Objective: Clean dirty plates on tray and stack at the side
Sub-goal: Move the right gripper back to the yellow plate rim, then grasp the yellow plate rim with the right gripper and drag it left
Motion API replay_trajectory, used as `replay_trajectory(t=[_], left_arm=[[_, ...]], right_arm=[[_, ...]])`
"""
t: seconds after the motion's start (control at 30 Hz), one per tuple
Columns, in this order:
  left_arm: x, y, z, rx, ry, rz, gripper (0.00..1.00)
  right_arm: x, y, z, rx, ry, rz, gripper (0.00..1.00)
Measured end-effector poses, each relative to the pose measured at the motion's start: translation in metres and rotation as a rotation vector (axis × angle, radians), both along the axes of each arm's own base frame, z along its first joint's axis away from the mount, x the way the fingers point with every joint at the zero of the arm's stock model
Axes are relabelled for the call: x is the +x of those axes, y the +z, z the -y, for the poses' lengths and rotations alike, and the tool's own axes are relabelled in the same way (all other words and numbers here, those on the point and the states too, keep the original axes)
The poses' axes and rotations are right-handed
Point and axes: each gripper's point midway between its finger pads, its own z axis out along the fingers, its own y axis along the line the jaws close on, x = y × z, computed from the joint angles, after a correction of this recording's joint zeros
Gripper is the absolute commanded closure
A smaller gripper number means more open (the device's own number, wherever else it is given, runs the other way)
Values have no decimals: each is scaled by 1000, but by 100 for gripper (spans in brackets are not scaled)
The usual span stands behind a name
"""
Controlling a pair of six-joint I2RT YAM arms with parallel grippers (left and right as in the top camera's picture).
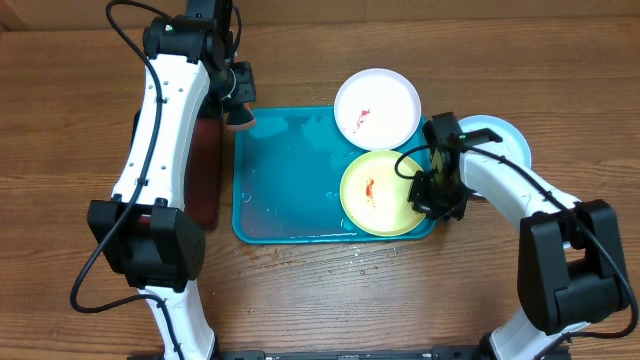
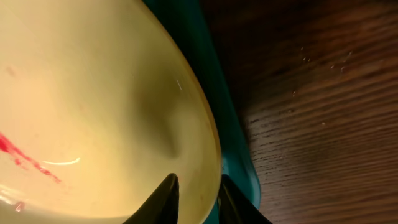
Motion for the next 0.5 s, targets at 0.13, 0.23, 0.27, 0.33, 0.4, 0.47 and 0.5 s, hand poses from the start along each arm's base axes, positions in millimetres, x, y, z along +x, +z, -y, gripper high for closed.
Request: replay_trajectory(t=[0.13, 0.23, 0.27, 0.33, 0.4, 0.47, 0.5], left_arm=[[0, 0, 0, 0, 0, 0, 96], [0, 0, 0, 0, 0, 0, 96], [0, 0, 0, 0, 0, 0, 96], [0, 0, 0, 0, 0, 0, 96], [0, 0, 0, 0, 0, 0, 96], [-1, 0, 0, 1, 0, -4, 96], [-2, -1, 0, 1, 0, -8, 96]], right_arm=[[-6, -6, -1, -4, -6, -13, 80], [-3, -6, -4, 11, 13, 4, 82], [-2, -5, -8, 23, 27, 10, 82], [-2, -5, -20, 56, 71, 23, 82], [-7, -4, -32, 73, 117, 20, 81], [-9, 0, -51, 93, 173, 29, 79], [-8, 4, -63, 104, 200, 45, 78]])
